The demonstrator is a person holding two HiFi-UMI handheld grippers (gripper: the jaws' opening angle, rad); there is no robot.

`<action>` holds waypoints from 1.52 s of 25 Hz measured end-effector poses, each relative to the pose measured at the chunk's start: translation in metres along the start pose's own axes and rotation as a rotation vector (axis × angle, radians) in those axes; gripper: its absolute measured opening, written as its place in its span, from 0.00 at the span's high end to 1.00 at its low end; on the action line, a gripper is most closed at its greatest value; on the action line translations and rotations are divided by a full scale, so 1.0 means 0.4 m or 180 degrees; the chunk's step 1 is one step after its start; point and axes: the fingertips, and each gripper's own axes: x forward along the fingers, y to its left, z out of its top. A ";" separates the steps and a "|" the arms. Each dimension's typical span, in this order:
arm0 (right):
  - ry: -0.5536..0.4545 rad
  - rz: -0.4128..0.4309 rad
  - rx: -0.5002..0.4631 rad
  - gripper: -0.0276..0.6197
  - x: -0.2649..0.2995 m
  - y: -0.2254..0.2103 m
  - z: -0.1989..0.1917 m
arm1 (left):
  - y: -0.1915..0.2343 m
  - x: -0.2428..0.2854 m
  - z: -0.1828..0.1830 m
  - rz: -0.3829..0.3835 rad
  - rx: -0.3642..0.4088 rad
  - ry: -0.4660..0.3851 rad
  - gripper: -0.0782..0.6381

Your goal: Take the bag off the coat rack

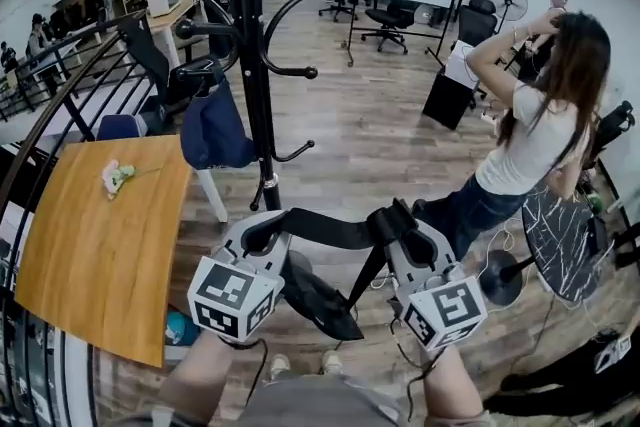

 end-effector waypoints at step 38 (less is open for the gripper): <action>0.0780 -0.1406 0.0584 0.86 -0.448 -0.272 -0.397 | -0.494 0.322 -0.288 -0.1572 -0.0041 0.0679 0.87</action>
